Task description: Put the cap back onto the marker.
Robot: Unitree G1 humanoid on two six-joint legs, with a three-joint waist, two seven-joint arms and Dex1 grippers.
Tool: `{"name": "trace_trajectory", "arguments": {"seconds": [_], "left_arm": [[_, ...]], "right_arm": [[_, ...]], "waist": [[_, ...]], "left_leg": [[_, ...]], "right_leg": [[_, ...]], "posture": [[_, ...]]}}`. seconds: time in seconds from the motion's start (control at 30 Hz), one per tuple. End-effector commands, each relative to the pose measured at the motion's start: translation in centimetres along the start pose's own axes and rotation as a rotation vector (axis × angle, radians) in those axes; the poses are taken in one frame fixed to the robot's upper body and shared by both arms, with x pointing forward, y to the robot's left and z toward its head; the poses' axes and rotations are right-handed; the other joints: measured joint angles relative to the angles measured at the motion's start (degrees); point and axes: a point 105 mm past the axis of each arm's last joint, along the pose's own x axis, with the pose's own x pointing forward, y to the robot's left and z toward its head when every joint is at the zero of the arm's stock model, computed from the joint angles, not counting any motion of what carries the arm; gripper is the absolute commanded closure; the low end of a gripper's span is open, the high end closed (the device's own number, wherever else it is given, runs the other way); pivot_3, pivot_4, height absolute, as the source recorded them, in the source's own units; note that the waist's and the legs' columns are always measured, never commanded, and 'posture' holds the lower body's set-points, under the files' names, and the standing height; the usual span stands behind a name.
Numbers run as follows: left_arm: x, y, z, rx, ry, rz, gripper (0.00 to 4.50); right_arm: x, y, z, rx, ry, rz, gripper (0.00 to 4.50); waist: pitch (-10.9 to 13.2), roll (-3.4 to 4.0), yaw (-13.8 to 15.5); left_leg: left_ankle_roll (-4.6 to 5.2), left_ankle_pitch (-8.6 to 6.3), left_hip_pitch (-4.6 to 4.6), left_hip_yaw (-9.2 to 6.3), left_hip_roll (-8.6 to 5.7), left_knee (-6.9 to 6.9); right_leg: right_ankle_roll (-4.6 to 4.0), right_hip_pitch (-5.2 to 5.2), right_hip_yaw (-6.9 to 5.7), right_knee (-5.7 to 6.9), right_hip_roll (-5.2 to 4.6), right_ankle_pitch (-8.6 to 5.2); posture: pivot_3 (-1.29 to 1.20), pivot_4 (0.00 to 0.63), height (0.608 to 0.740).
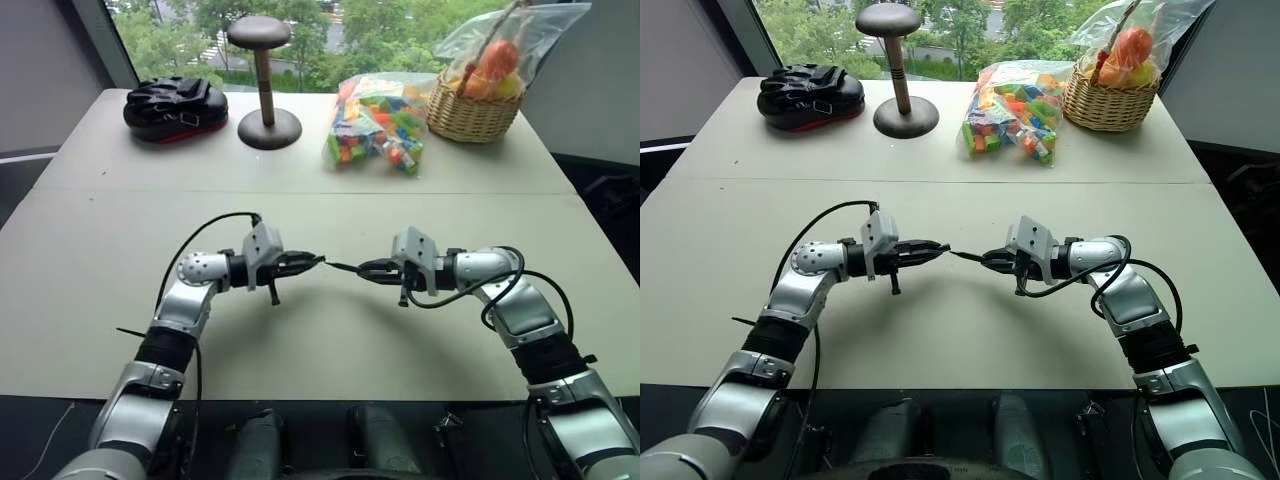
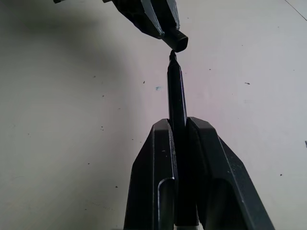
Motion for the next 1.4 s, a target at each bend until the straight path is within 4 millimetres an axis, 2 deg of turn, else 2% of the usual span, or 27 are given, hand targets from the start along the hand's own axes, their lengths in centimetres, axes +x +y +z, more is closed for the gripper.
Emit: {"name": "trace_trajectory", "arguments": {"seconds": [0.03, 0.73, 1.17, 1.4], "left_arm": [[-0.5, 0.7, 1.2, 0.047, -0.022, 0.013, 4.44], [-0.6, -0.2, 0.7, 0.032, -0.008, -0.024, 4.44], [0.1, -0.5, 0.2, 0.034, 0.005, -0.049, 4.44], [-0.6, -0.2, 0.1, 0.039, 0.017, -0.038, 4.44]], "right_arm": [[-0.4, -0.3, 0.6, -0.029, -0.017, -0.016, 4.50], [-0.1, -0.4, 0.9, -0.036, -0.029, -0.019, 4.50], [0.2, 0.0, 2.0, -0.057, -0.060, -0.005, 4.50], [0.1, 0.0, 1.3, -0.047, -0.041, -0.009, 4.50]], "waist": [[0.0, 0.00, 0.0], [0.0, 0.00, 0.0], [0.0, 0.00, 0.0], [0.0, 0.00, 0.0]], "left_leg": [[0.00, 0.00, 0.00, 0.00, 0.01, 0.00], [0.00, 0.00, -0.05, 0.00, 0.00, 0.18], [0.24, -0.14, -0.09, -0.01, 0.02, 0.82], [0.24, -0.14, -0.09, -0.01, 0.02, 0.81]], "right_leg": [[0.00, 0.00, 0.00, 0.00, 0.00, 0.00], [0.02, 0.00, 0.00, 0.08, 0.01, 0.01], [0.02, 0.03, 0.02, 0.55, -0.01, 0.01], [0.02, 0.03, 0.02, 0.54, 0.00, 0.01]], "posture": [[0.00, 0.150, 0.740], [0.00, 0.150, 0.740], [0.00, 0.150, 0.740], [0.00, 0.150, 0.740]]}}
